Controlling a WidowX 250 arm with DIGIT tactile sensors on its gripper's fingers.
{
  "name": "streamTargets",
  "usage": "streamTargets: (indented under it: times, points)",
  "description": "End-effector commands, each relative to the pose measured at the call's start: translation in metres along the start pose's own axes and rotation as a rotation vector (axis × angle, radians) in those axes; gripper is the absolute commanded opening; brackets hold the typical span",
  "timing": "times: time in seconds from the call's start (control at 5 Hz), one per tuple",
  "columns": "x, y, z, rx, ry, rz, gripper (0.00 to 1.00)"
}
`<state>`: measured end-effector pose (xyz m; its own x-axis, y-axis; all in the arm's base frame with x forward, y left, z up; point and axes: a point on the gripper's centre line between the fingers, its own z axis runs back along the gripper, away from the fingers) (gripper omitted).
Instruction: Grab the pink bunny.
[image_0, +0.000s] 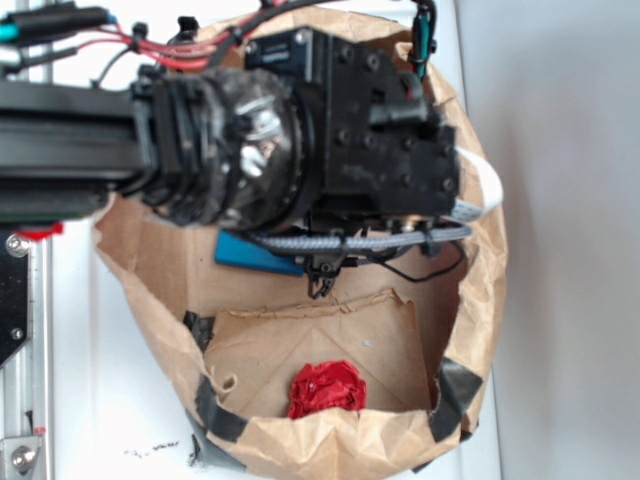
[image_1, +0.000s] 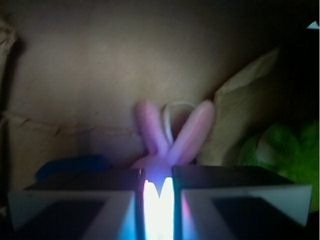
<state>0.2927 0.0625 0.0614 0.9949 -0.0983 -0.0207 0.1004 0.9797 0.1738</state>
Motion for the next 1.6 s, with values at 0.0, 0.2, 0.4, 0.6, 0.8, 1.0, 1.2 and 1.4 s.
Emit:
streamTargets:
  times: [0.0, 0.2, 0.4, 0.6, 0.8, 1.0, 1.2, 1.4]
  points:
    - [0.018, 0.035, 0.06, -0.075, -0.046, -0.031, 1.0]
    - [0.023, 0.035, 0.051, -0.087, -0.042, -0.043, 1.0]
    - [0.022, 0.028, 0.036, -0.139, -0.057, -0.079, 1.0]
    - [0.02, 0.025, 0.026, -0.158, -0.066, -0.105, 1.0]
    - [0.02, 0.025, 0.026, -0.158, -0.066, -0.105, 1.0]
    - [0.02, 0.025, 0.026, -0.158, -0.066, -0.105, 1.0]
    - [0.02, 0.025, 0.026, -0.158, -0.066, -0.105, 1.0]
    - [0.013, 0.016, 0.009, -0.087, -0.07, -0.166, 1.0]
